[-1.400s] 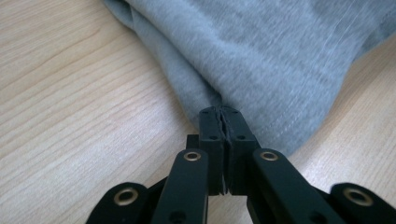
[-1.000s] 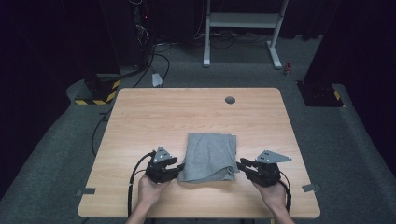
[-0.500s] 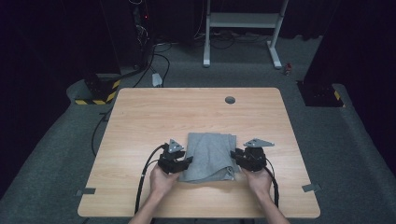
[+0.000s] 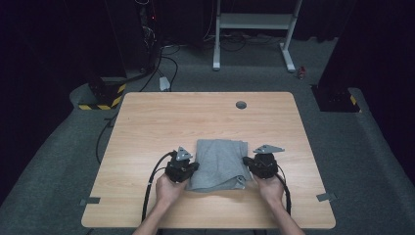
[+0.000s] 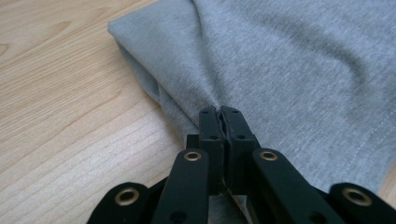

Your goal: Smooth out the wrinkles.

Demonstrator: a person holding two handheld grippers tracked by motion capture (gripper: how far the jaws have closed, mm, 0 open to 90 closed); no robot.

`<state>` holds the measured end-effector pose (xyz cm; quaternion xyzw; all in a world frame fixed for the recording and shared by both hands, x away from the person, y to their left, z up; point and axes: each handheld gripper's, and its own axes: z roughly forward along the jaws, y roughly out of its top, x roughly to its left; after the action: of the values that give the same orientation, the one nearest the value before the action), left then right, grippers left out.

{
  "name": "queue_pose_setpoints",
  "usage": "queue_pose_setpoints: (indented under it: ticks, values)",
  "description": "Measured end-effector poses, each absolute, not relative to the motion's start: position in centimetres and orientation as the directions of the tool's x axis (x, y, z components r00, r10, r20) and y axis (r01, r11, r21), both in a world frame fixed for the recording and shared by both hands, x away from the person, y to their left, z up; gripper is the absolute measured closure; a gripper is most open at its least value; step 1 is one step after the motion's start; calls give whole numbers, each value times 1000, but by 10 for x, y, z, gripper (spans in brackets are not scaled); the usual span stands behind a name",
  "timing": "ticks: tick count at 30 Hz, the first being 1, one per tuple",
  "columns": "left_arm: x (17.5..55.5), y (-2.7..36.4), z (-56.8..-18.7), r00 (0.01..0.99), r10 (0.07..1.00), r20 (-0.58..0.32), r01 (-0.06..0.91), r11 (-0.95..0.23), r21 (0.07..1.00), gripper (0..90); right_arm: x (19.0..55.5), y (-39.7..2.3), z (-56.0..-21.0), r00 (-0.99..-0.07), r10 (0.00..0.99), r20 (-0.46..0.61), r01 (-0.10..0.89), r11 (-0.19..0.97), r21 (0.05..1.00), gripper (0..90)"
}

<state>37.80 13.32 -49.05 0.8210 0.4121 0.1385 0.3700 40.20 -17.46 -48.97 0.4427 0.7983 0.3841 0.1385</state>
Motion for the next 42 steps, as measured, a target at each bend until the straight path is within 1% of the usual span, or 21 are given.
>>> queue_pose_setpoints:
  ticks: [5, 6, 10, 12, 13, 15, 18, 21, 23, 27, 32, 35, 37, 38, 42]
  values:
    - [371, 136, -490, 640, 767, -42, 563, -432, 705, 879, 403, -185, -491, -562, 822, 96, 592, 318, 740, 880]
    - [370, 137, -490, 644, 764, -37, 559, -437, 704, 879, 403, -186, -492, -552, 828, 101, 607, 316, 729, 880]
    - [366, 139, -492, 651, 757, -56, 566, -435, 700, 878, 405, -190, -499, -551, 827, 113, 619, 315, 719, 877]
    - [366, 138, -490, 654, 754, -57, 557, -429, 711, 865, 402, -187, -497, -562, 820, 111, 611, 321, 724, 860]
    - [367, 138, -489, 654, 754, -59, 553, -423, 717, 850, 401, -185, -495, -564, 818, 113, 603, 314, 733, 843]
    - [369, 136, -485, 647, 760, -60, 550, -410, 728, 762, 401, -185, -489, -569, 815, 110, 585, 308, 750, 792]
    - [377, 134, -481, 619, 783, -57, 551, -381, 742, 630, 405, -182, -483, -562, 819, 120, 585, 290, 757, 746]
    - [387, 132, -478, 591, 804, -58, 556, -354, 752, 574, 412, -178, -480, -555, 822, 123, 584, 281, 761, 729]
    - [398, 130, -479, 558, 827, -75, 580, -323, 748, 554, 418, -175, -480, -548, 827, 128, 591, 274, 759, 720]
    - [418, 127, -483, 518, 850, -91, 612, -294, 734, 569, 431, -167, -480, -534, 835, 130, 604, 269, 750, 716]
    - [429, 122, -488, 503, 857, -110, 633, -279, 722, 658, 443, -160, -484, -510, 853, 112, 625, 278, 730, 744]
    - [434, 123, -493, 499, 856, -131, 654, -273, 706, 754, 446, -160, -488, -509, 852, 119, 639, 282, 716, 832]
    - [435, 123, -495, 506, 854, -121, 654, -289, 699, 874, 445, -158, -488, -517, 850, 103, 627, 295, 721, 864]
    - [435, 123, -495, 507, 852, -131, 660, -286, 695, 884, 445, -158, -487, -521, 848, 92, 619, 302, 725, 868]
    - [434, 128, -493, 506, 855, -114, 663, -301, 685, 898, 443, -164, -484, -512, 855, 78, 610, 299, 734, 876]
